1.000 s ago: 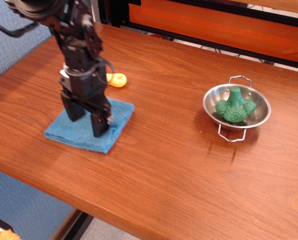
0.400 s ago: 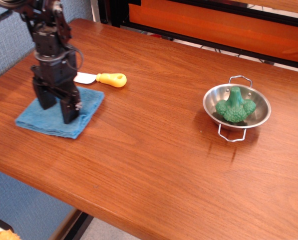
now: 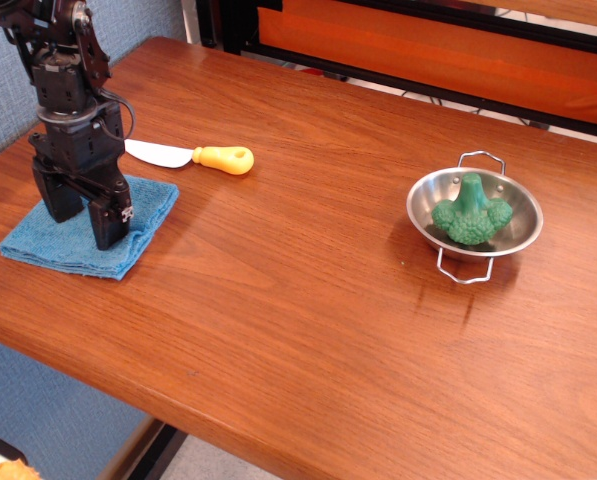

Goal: Move the towel to the left corner of the table

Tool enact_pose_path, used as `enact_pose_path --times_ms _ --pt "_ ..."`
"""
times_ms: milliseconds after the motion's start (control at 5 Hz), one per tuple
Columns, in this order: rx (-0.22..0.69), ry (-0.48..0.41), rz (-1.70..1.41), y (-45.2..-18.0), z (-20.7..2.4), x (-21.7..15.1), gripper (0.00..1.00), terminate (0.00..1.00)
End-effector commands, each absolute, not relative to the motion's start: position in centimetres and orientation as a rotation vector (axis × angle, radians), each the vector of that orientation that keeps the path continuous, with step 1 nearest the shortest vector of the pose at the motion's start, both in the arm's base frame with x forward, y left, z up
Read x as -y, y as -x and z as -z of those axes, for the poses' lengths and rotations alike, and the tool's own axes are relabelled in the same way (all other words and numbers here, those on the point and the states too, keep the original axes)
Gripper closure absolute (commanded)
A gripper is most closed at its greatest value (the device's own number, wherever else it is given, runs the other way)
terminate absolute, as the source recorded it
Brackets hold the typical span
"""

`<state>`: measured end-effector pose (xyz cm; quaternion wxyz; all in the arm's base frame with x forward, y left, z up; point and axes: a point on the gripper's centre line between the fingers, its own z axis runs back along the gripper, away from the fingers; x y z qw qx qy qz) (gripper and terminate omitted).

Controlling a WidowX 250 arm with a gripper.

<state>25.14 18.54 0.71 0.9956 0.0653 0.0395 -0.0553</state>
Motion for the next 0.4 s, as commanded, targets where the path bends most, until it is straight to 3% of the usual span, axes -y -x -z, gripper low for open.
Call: enact_pose_path --times_ms 0,200 --pt "0.026 -0.167 0.091 -25.9 -4.7 -18.4 0.00 0.00" --pt "0.056 -0.215 0.094 -26.6 -7.6 -18.2 0.00 0.00"
